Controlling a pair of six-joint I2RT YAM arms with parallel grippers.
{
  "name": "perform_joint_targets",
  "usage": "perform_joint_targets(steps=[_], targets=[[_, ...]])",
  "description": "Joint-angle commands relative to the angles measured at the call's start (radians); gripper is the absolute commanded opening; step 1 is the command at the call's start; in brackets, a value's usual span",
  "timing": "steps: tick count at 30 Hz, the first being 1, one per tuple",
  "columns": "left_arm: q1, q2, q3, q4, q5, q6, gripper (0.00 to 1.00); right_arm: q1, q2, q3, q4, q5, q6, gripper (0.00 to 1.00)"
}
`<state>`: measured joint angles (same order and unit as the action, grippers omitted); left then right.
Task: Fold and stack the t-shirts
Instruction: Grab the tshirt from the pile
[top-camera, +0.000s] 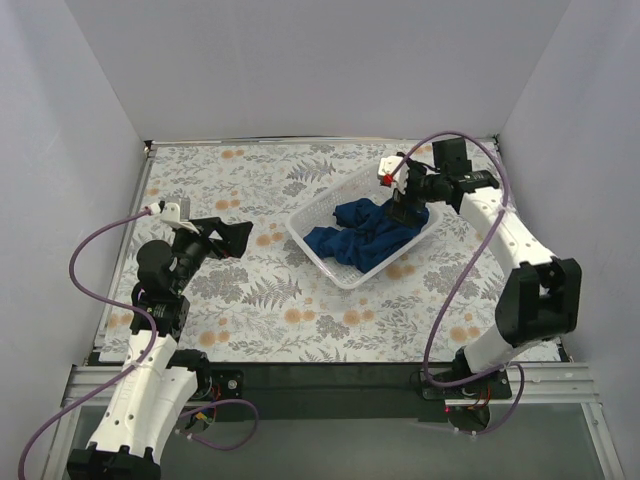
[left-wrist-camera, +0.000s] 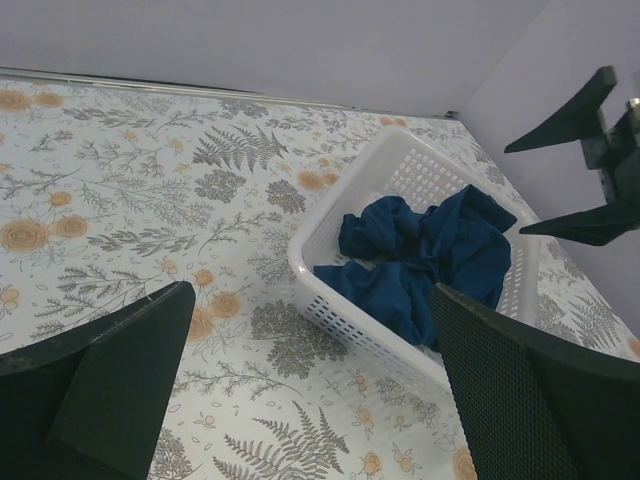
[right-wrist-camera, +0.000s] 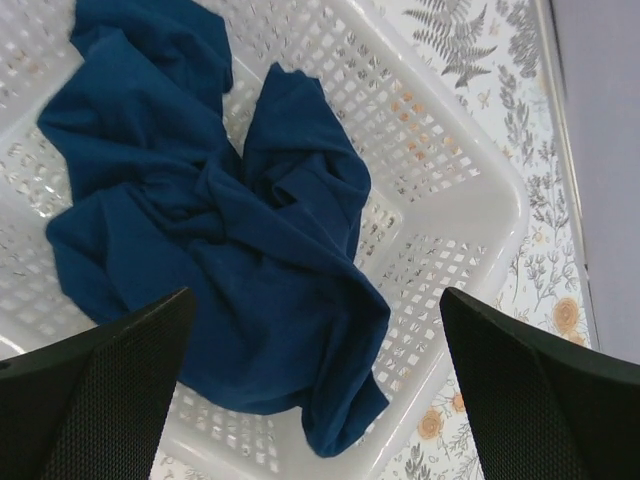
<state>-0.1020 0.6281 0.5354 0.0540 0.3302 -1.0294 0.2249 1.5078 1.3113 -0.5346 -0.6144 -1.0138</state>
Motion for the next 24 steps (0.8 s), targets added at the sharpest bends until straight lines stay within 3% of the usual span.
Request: perform_joint_targets(steps=[1, 8, 11, 12, 15, 16, 18, 22, 24], targets=[[-0.005, 0.004, 0.000, 0.010, 0.023, 0.002, 0.98, 0.016, 0.093, 0.107, -0.068, 0.091, -0.106, 0.98], [-0.005, -0.002, 0.000, 0.012, 0.024, 0.003, 0.98, 0.093, 0.285, 0.190, -0.097, 0.271, -0.112, 0.93], [-0.005, 0.001, 0.003, 0.012, 0.027, 0.003, 0.98, 0.122, 0.350, 0.210, -0.099, 0.327, -0.091, 0.84], [-0.005, 0.002, 0.002, 0.012, 0.029, 0.003, 0.98, 0.135, 0.371, 0.215, -0.099, 0.338, -0.068, 0.79], [-0.005, -0.002, 0.000, 0.012, 0.030, 0.002, 0.98, 0.149, 0.394, 0.238, -0.111, 0.320, -0.037, 0.42], [-0.005, -0.002, 0.001, 0.012, 0.029, 0.003, 0.98, 0.152, 0.396, 0.262, -0.113, 0.308, -0.001, 0.21], [-0.005, -0.002, 0.000, 0.010, 0.029, 0.005, 0.98, 0.151, 0.388, 0.322, -0.134, 0.288, 0.064, 0.03], [-0.005, -0.001, 0.000, 0.012, 0.029, 0.003, 0.98, 0.119, 0.299, 0.547, -0.150, 0.197, 0.237, 0.01], [-0.005, 0.001, 0.001, 0.012, 0.029, 0.005, 0.98, 0.100, 0.195, 0.601, -0.089, 0.249, 0.366, 0.01]])
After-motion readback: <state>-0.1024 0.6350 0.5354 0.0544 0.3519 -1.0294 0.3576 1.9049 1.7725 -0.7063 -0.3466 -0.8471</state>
